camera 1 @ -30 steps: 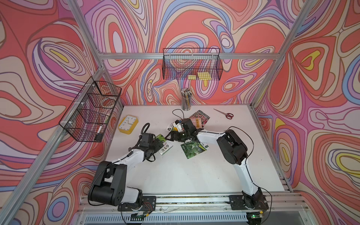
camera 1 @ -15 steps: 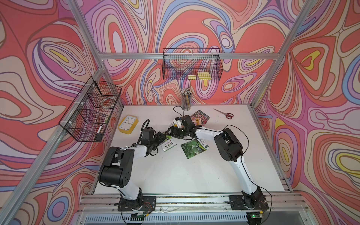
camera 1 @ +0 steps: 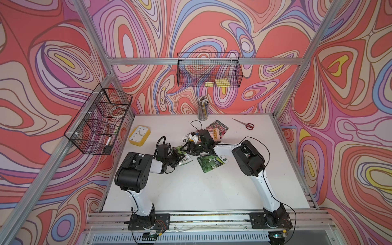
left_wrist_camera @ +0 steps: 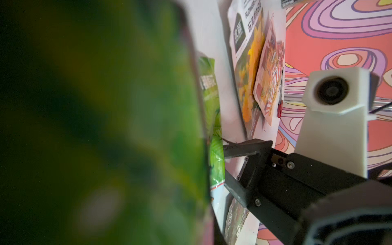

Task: Arrange the seed packets in a row
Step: Pick up the seed packet from the center of the board.

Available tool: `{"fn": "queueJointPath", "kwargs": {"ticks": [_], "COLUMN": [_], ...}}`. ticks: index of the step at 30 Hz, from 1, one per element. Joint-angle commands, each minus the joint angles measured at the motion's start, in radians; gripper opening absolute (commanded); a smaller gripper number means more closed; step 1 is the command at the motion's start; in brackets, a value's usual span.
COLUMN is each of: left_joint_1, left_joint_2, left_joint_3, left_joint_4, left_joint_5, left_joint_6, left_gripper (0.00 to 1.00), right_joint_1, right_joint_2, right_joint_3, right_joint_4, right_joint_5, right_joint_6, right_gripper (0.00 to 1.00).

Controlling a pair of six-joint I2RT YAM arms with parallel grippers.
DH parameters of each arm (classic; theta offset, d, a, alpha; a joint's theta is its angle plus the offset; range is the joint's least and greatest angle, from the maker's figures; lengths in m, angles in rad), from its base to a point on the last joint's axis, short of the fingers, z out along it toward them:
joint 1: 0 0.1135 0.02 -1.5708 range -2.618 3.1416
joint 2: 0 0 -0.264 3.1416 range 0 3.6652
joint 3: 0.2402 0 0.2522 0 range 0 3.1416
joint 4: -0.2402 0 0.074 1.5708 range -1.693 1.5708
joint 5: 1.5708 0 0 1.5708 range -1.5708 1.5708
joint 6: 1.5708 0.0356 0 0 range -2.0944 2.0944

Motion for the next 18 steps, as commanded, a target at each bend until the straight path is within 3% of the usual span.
{"fn": "queueJointPath", "kwargs": {"ticks": [1, 13, 18], "left_joint_1": [-0.011, -0.056, -0.067], "left_joint_2": [0.014, -0.155, -0.233], "left_joint_3": [-0.029, 0.008, 0.014], "left_joint_4": [-0.152, -0.118, -0.109], "left_joint_5": [0.018, 0.178, 0.206], "left_joint_6": [-0.006, 0.082, 0.127], "left_gripper": [0.0, 0.0, 0.0], "right_joint_1": [-0.023, -0.097, -0.118], "right_joint_2": [-0.015, -0.234, -0.307], "right_joint_3": [-0.08, -0.199, -0.29], "right_joint_4": [-0.071, -0.115, -0.026], "right_joint_5": [0.043, -0.065, -0.121], "right_joint_6": [0.017, -0.108, -0.057], "right_gripper": [0.67, 0.72, 0.71]}}
